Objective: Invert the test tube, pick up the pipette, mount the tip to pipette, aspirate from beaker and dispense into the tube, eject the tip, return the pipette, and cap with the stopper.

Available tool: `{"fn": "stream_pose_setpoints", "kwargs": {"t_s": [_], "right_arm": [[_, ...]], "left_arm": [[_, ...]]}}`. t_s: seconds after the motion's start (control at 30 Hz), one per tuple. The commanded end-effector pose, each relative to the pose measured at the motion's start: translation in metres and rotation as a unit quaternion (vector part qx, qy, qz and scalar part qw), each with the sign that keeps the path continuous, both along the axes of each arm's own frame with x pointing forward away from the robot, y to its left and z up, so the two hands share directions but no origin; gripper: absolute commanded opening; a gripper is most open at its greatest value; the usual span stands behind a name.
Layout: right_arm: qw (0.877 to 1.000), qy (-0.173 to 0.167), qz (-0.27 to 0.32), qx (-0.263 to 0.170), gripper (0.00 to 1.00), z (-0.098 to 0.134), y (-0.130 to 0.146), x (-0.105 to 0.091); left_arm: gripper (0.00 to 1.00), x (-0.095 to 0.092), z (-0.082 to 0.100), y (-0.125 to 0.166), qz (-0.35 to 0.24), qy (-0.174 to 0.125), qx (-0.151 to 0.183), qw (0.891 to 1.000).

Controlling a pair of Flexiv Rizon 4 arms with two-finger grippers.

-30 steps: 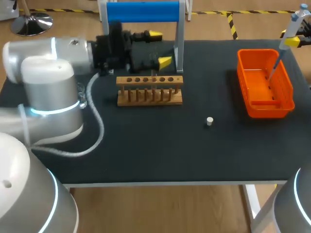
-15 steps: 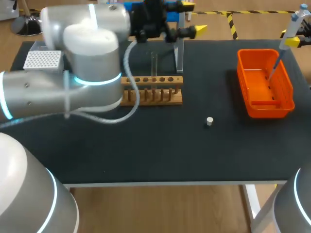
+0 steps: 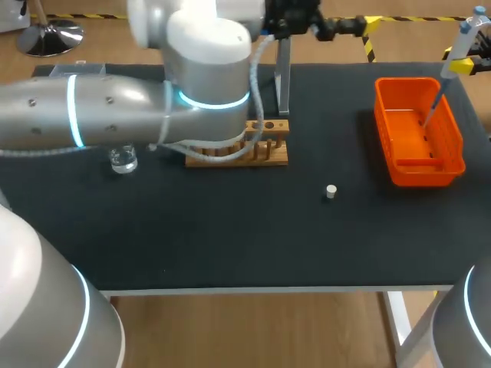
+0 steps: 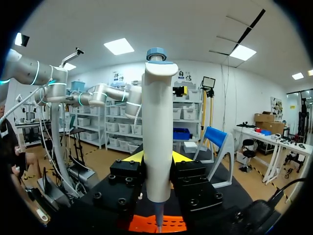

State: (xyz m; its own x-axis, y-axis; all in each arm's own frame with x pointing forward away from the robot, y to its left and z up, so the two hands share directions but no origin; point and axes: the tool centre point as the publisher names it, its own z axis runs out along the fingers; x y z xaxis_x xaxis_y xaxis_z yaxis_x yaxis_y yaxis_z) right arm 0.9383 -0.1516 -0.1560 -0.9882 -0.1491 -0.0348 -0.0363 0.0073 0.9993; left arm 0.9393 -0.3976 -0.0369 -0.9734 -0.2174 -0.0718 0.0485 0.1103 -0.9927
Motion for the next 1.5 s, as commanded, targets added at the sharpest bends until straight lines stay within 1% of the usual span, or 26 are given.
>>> {"fn": "stream_pose_setpoints", "kwargs": {"t_s": [0.03,0.27,0.57,0.63,1.3,1.33,1.37,1.4,1.5], "right_arm": [[1.000,0.000,0.000,-0.001,0.00,0.0007,-0.0006,-0.0005],[1.000,0.000,0.000,-0.001,0.00,0.0007,-0.0006,-0.0005],[1.000,-0.008,-0.017,-0.003,0.00,0.0010,-0.0016,0.0008],[1.000,-0.011,-0.029,-0.002,0.00,0.0013,-0.0018,0.0014],[0.999,-0.003,-0.040,0.003,0.00,0.0013,-0.0017,0.0018],[0.999,-0.003,-0.040,0.003,0.00,0.0013,-0.0017,0.0018],[0.999,-0.003,-0.040,0.003,0.00,0.0013,-0.0017,0.0018],[0.999,-0.003,-0.040,0.003,0.00,0.0013,-0.0017,0.0018],[0.999,-0.003,-0.040,0.003,0.00,0.0013,-0.0017,0.0018]], "left_arm": [[1.00,0.0088,-0.0036,-0.0463,-0.006,-0.007,0.001,1.000],[1.00,0.0084,-0.0033,-0.0467,-0.005,-0.007,0.001,1.000],[1.00,0.0084,-0.0033,-0.0467,-0.005,-0.007,0.001,1.000],[1.00,0.0084,-0.0033,-0.0467,-0.005,-0.007,0.001,1.000],[1.00,0.0084,-0.0033,-0.0467,-0.005,-0.007,0.001,1.000],[0.89,0.0084,-0.0033,-0.0467,-0.005,-0.007,0.001,1.000],[0.13,0.0084,-0.0033,-0.0467,-0.005,-0.007,0.001,1.000],[0.00,0.0084,-0.0033,-0.0467,-0.005,-0.007,0.001,1.000],[0.00,0.0084,-0.0033,-0.0467,-0.005,-0.007,0.001,1.000]]}}
